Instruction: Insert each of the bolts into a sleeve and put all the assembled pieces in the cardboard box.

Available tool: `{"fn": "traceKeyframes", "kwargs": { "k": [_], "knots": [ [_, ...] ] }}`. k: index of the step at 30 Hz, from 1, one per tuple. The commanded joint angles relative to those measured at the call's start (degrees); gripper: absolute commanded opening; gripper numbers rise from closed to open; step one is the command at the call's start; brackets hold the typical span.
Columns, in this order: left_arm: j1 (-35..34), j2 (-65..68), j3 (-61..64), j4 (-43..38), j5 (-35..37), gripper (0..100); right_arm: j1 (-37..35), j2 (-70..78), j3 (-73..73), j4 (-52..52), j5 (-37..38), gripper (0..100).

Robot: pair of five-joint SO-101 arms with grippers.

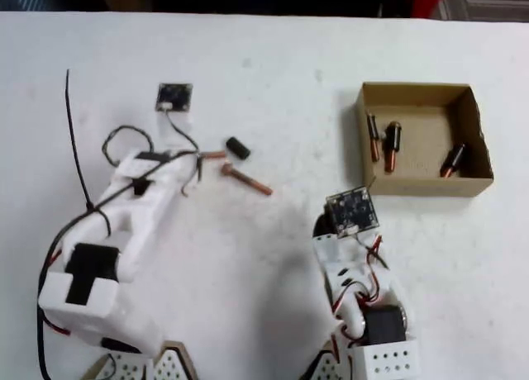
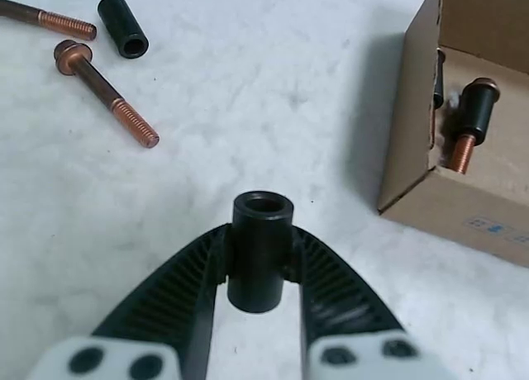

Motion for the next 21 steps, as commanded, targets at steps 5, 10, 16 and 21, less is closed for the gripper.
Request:
{"fn": "traceKeyframes", "kwargs": {
  "k": [5,10,16,21],
  "knots": [
    [-0.57,-0.48,-0.88,-6.68,-0.7,2,0.66,-0.57,-0.35,-1.54,-0.18,2.0],
    [-0.48,-0.48,-0.88,-7.65,-0.7,2,0.66,-0.57,-0.35,-1.54,-0.18,2.0],
    [-0.13,-0.84,-0.88,-7.47,-0.26,2,0.66,-0.57,-0.35,-1.54,-0.18,2.0],
    [-0.13,-0.57,-2.46,-7.03,5.45,2,0.66,-0.57,-0.35,-1.54,-0.18,2.0]
  ]
}}
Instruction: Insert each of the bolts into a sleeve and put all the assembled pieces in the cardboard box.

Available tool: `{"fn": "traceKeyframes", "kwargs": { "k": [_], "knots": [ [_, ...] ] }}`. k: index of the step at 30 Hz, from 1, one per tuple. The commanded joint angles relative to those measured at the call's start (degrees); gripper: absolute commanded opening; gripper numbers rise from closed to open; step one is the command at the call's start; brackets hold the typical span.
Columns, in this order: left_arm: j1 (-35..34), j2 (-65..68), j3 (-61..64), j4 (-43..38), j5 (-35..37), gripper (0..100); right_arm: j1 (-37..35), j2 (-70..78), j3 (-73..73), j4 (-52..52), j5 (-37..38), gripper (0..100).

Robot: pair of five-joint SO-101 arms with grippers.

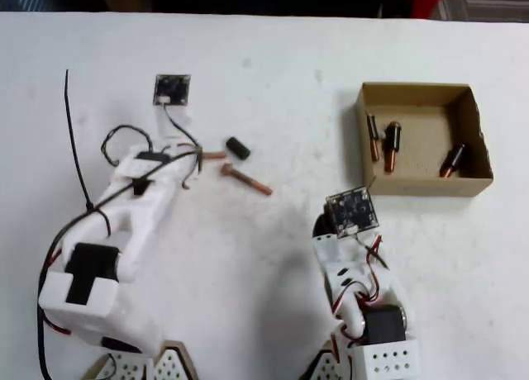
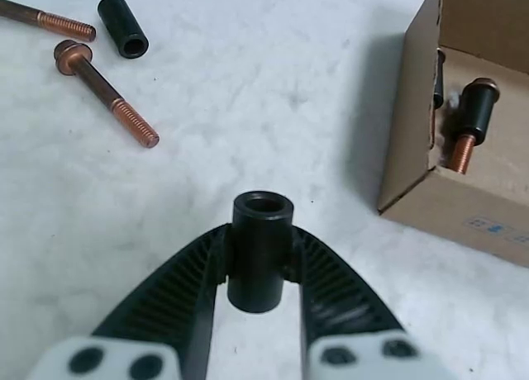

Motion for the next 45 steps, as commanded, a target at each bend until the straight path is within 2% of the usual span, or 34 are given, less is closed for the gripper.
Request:
{"fn": "traceKeyframes", "kwargs": {
  "k": [1,5,11,15,20,25,31,35,45],
  "knots": [
    [0.04,-0.48,-2.64,-0.79,6.68,2,0.66,-0.57,-0.35,-1.54,-0.18,2.0],
    [1.27,-0.75,-4.92,4.75,10.73,2,0.66,-0.57,-0.35,-1.54,-0.18,2.0],
    [1.45,-0.84,-13.45,17.85,16.97,4,0.66,-0.57,-0.35,-1.54,-0.18,2.0],
    [1.89,-0.84,-18.64,27.08,21.63,14,0.66,-0.57,-0.35,-1.54,-0.18,2.0],
    [1.98,-0.48,-19.96,31.12,26.46,22,0.66,-0.57,-0.35,-1.54,-0.18,2.1],
    [2.51,-0.48,-20.48,31.21,26.73,22,0.66,-0.57,-0.35,-1.54,-0.18,2.1],
    [2.07,-0.4,-16.79,24.44,31.21,22,0.66,-0.57,-0.35,-1.54,-0.18,2.1],
    [2.15,-0.4,-13.8,19.08,31.47,22,0.66,-0.57,-0.35,-1.54,-0.18,2.1],
    [1.71,4.62,-12.31,15.3,32.0,22,0.66,-0.57,-0.35,-1.54,-0.18,2.0]
  ]
}}
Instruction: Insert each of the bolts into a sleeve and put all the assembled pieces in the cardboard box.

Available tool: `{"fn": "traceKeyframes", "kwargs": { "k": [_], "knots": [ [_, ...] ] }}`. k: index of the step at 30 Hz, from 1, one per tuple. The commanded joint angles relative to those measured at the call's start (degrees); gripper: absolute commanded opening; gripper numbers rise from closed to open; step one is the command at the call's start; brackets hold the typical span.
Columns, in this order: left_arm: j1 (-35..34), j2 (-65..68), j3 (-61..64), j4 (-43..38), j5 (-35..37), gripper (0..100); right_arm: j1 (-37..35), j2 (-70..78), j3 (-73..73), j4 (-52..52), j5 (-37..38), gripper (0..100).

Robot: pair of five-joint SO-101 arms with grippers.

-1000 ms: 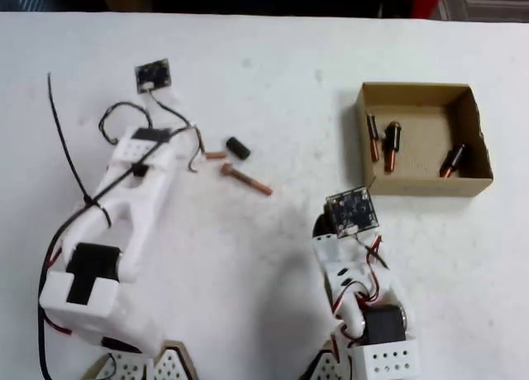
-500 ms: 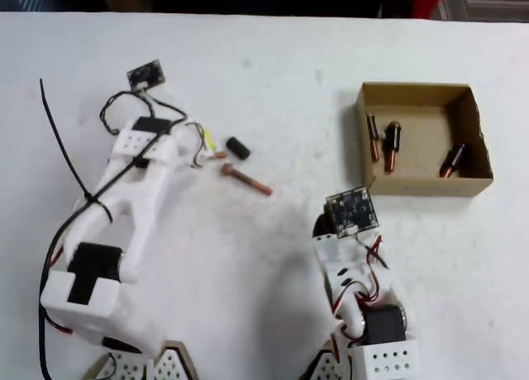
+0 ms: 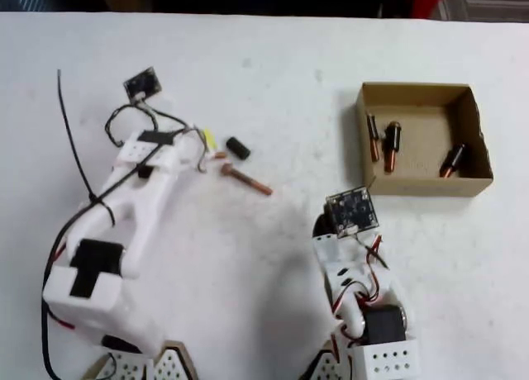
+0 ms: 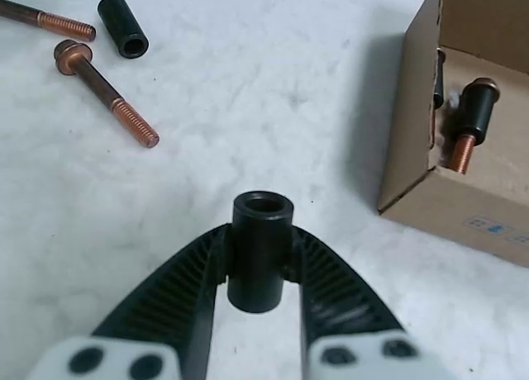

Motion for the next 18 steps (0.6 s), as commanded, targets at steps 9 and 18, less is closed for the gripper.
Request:
{"fn": "traceKeyframes", "kwargs": {
  "k": [9,18],
  "knots": [
    [-1.45,9.27,-8.97,-1.32,0.53,22,0.66,-0.57,-0.35,-1.54,-0.18,2.0],
    [-3.38,14.11,-12.92,-1.05,0.35,10,0.66,-0.57,-0.35,-1.54,-0.18,2.0]
  ]
}}
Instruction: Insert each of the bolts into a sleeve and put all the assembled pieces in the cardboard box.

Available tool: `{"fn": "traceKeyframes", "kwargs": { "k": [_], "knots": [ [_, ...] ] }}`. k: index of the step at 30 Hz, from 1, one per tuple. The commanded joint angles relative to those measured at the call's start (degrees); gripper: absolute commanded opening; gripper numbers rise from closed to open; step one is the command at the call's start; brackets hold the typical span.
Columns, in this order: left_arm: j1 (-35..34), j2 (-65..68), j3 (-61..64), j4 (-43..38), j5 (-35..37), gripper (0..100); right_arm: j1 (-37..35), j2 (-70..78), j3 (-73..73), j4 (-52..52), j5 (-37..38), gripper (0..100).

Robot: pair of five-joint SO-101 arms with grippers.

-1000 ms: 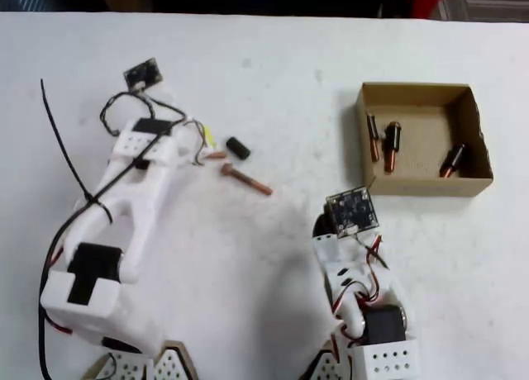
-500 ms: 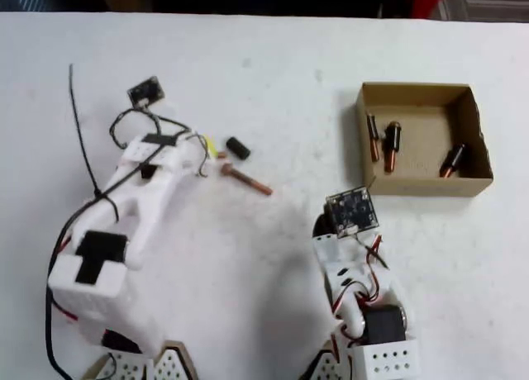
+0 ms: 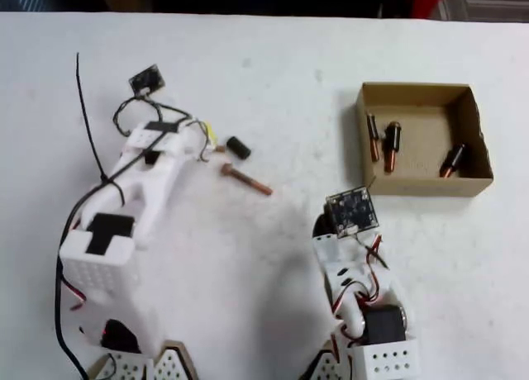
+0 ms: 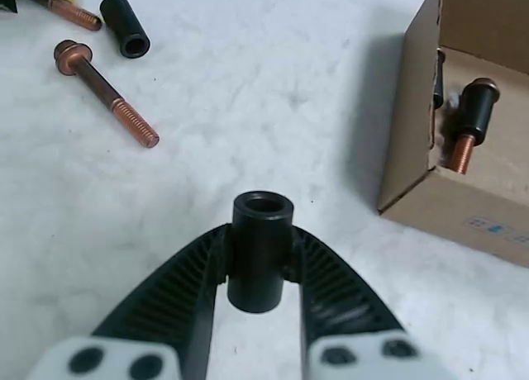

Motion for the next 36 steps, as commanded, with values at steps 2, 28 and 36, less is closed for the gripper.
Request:
{"fn": "traceKeyframes", "kwargs": {
  "k": [2,28,36],
  "knots": [
    [-1.89,0.31,-1.23,0.18,-1.85,2,0.66,-0.57,-0.35,-1.54,-0.18,2.1],
    [-1.71,-10.42,-3.78,26.46,-11.52,2,0.66,-0.57,-0.35,-1.54,-0.18,2.1],
    [-0.31,-12.26,-3.78,35.69,-18.02,2,0.66,-0.57,-0.35,-1.54,-0.18,2.1]
  ]
}}
